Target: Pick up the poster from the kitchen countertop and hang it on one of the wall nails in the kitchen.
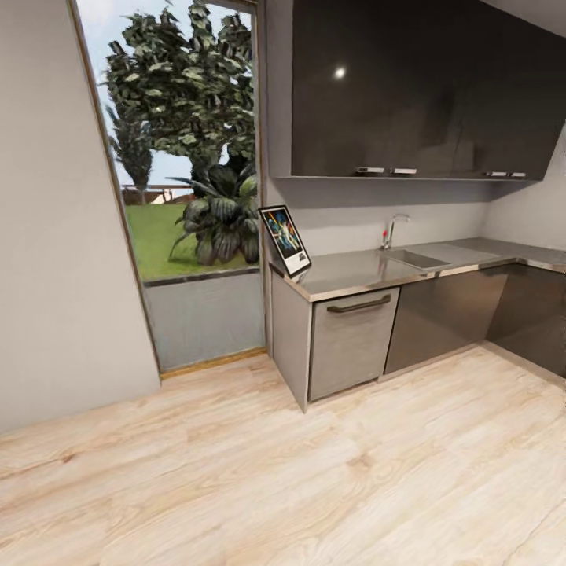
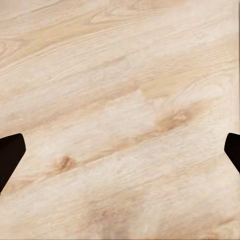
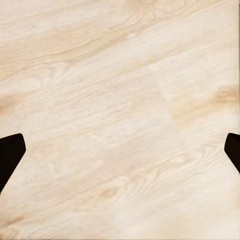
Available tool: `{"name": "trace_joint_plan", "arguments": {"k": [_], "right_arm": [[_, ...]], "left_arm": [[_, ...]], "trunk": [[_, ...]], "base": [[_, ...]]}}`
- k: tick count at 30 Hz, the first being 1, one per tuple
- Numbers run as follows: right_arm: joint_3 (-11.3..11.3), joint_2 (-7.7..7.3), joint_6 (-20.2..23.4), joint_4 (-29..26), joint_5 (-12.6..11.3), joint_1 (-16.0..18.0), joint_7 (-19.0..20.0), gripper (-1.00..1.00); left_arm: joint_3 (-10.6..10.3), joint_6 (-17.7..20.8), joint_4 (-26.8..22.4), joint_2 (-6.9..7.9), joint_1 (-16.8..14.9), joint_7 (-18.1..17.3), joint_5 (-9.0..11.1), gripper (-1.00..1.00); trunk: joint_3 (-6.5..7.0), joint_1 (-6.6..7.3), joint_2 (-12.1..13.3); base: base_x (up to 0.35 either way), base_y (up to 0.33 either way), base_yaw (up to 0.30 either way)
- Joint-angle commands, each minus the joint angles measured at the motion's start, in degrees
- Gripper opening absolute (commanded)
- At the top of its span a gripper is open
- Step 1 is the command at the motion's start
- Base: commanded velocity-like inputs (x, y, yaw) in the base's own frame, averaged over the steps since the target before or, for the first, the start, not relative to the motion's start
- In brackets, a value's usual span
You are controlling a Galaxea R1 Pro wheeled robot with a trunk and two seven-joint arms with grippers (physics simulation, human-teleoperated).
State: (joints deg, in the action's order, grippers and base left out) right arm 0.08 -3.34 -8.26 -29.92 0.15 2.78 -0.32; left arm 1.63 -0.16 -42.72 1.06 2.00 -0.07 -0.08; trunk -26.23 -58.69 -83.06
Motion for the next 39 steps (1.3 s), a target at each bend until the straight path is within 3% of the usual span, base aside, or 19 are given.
{"name": "trace_joint_plan", "arguments": {"k": [1, 12, 17, 20, 39], "right_arm": [[0.0, 0.0, -0.2, 0.0, 0.0, 0.0, 0.0, 1.0], [-0.1, 0.0, -0.2, 0.0, -0.1, 0.0, 0.0, 1.0], [-0.1, 0.0, -0.2, 0.0, -0.1, 0.0, 0.0, 1.0], [-0.1, 0.0, -0.2, 0.0, -0.1, 0.0, 0.0, 1.0], [-0.3, -0.07, -0.2, 0.0, -0.1, 0.0, 0.0, 1.0]], "left_arm": [[0.0, 0.0, -0.1, 0.0, 0.0, 0.0, 0.0, 1.0], [0.0, 0.0, -0.1, 0.67, 0.0, 0.1, 0.1, 1.0], [2.7, 0.0, -0.2, 0.78, 0.0, 0.0, 0.1, 1.0], [3.2, 0.0, -0.2, 0.75, 0.0, -0.1, 0.1, 1.0], [3.6, 0.1, -0.1, 0.79, 0.0, -0.1, 0.1, 1.0]], "trunk": [[-0.04, -0.04, 0.0], [0.0, -0.04, 0.0], [0.0, -0.04, 0.0], [0.0, -0.04, 0.0], [0.0, -0.04, 0.0]], "base": [[0.334, 0.0, -0.089], [0.335, 0.0, -0.024], [0.337, 0.0, -0.001], [0.337, 0.0, 0.0], [0.337, 0.0, 0.0]]}}
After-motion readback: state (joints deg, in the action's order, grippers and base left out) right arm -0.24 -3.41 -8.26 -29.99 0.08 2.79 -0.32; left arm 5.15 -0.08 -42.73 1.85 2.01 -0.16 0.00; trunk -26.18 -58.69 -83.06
